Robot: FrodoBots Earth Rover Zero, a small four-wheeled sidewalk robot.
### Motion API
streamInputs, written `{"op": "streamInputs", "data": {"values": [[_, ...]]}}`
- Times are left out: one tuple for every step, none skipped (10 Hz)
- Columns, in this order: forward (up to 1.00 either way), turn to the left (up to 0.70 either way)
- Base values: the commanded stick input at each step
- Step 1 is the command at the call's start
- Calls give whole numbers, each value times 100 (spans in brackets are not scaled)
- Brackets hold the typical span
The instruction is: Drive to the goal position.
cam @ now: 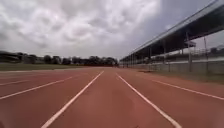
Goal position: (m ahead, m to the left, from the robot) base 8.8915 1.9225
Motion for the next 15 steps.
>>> {"op": "streamInputs", "data": {"values": [[45,0],[45,0],[45,0],[45,0],[45,0],[45,0],[45,0],[45,0],[45,0],[45,0],[45,0],[45,0],[45,0],[45,0],[45,0]]}}
